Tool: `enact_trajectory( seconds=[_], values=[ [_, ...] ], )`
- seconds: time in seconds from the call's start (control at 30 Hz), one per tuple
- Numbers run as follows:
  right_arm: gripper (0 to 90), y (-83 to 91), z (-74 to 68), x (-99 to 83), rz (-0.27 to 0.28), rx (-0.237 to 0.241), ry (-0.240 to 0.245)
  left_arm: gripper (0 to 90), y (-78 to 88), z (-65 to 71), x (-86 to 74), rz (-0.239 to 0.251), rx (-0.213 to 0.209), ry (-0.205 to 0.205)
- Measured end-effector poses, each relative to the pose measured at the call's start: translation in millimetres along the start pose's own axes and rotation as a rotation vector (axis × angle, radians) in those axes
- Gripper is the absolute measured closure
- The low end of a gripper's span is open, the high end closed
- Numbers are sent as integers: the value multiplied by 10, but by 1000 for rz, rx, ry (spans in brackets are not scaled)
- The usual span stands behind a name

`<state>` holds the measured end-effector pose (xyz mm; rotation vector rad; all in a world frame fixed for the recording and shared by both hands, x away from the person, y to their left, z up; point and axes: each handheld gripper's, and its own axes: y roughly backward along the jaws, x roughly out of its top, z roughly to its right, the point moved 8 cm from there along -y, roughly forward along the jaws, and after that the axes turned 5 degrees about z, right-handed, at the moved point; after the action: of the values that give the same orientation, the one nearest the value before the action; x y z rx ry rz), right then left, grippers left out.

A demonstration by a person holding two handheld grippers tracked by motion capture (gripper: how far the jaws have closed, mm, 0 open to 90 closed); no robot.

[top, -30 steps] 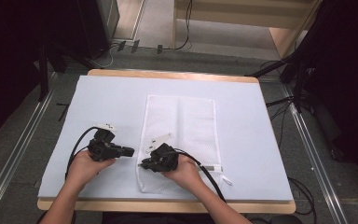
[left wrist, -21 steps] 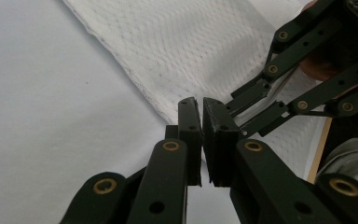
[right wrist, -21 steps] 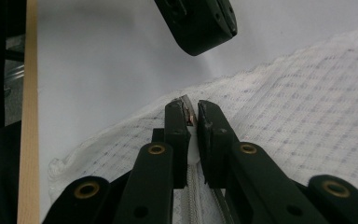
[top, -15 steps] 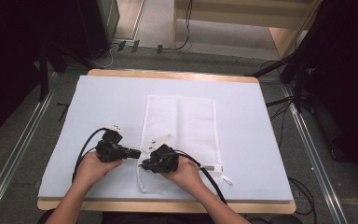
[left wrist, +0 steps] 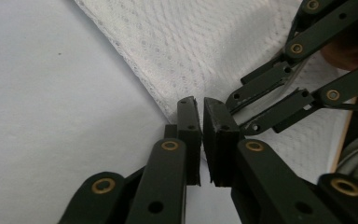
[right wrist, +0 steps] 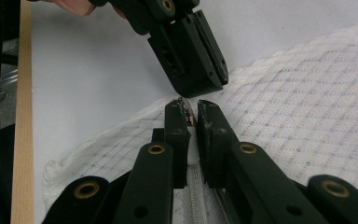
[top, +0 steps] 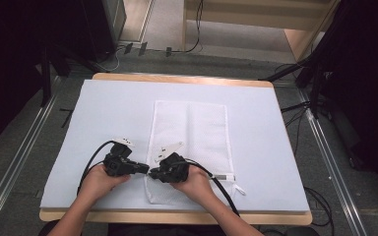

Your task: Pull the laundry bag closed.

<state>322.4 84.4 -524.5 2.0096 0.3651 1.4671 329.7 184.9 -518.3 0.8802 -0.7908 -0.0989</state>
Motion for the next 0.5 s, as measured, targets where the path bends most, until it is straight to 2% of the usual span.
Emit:
enact_trajectory(
  seconds=[0.1,0.2,0.3,0.5],
  values=[
    [853,4,5,5,-8,16,-14,900,-13,27,4,-1,34,-39],
    [858,19,15,-1,-22,29,-22,900,-18,34,6,-10,42,-40],
    [860,34,23,-9,-30,32,-14,900,-18,41,3,-13,51,-60],
    [863,67,28,-26,-55,27,-9,900,-19,39,0,-7,49,-61]
  ],
)
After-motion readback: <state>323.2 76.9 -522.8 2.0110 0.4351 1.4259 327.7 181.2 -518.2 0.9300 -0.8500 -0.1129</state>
